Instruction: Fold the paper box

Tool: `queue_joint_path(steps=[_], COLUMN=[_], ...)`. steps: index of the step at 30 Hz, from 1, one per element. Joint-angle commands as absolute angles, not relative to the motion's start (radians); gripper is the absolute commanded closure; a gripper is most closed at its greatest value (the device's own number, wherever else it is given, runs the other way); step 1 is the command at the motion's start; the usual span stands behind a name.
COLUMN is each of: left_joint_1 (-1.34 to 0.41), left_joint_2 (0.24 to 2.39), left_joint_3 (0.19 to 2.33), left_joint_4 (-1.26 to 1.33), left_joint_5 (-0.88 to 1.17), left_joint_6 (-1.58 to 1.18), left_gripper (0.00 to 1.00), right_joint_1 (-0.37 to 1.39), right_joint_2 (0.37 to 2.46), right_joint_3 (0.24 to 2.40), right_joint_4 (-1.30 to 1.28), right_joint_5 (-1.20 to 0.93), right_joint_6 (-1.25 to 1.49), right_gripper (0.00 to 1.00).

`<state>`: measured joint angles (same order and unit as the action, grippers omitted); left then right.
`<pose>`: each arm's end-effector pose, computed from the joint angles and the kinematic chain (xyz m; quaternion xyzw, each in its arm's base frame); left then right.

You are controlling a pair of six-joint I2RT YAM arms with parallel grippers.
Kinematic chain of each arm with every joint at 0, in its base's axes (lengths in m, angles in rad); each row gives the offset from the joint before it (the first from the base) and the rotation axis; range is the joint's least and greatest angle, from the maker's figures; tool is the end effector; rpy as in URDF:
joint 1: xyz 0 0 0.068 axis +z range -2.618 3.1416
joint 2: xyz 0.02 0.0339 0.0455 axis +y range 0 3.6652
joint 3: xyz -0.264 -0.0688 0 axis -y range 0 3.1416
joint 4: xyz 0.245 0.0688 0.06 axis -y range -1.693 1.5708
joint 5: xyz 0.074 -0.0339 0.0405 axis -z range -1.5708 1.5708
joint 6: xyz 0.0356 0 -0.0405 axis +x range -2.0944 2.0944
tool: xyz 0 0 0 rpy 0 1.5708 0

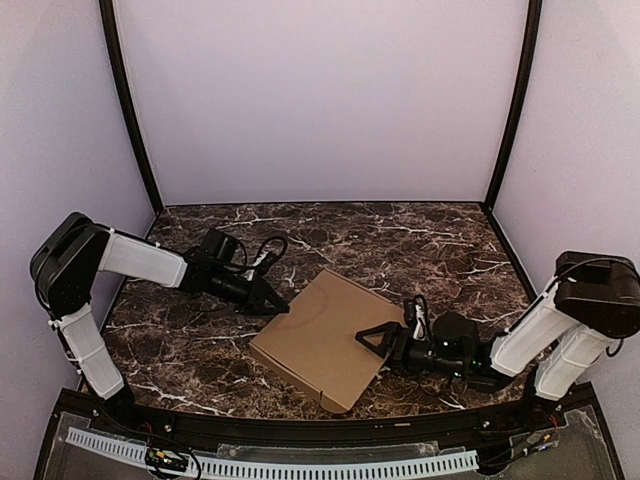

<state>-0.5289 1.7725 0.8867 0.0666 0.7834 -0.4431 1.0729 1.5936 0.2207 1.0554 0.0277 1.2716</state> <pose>0.2827 -0.1943 0.1479 0.1769 0.8530 -0.4724 0.1341 0.1141 0.2079 0.1148 0.0884 0.8051 0.5361 0.2379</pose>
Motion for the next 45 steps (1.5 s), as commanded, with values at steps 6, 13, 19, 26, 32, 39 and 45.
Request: queue_joint_path(steps=[6,13,19,26,32,39,45], left_joint_1=[-0.542,-0.541,-0.541,-0.541,-0.541,-0.541,-0.541], left_joint_2=[1.816,1.834,1.841,1.846,1.858,1.867,1.879], left_joint_3=[0.796,0.777,0.756,0.741,0.736,0.734,0.743], left_joint_4=[0.122,0.165,0.198,0.205,0.216,0.221,0.217], left_joint_5=[0.828,0.848,0.853,0.853,0.857,0.87,0.881], left_joint_6=[-0.501,-0.514,-0.525,-0.525,-0.526,-0.52,-0.513], left_gripper=[0.92,0.98,0.99,0.99,0.99,0.99,0.99], right_joint_1=[1.083,1.083,1.083,1.082,1.083,1.083,1.083], right_joint_2=[1.673,1.72,1.752,1.749,1.703,1.64,1.509], right_joint_3=[0.171,0.166,0.164,0.167,0.179,0.204,0.224], right_joint_4=[1.244,1.313,1.368,1.431,1.431,1.425,1.301], right_joint_5=[0.038,0.032,0.027,0.019,0.014,0.005,-0.021], right_joint_6=[1.323,1.345,1.354,1.346,1.313,1.27,1.228], right_gripper=[0.01,0.01,0.01,0.01,0.03,0.1,0.11])
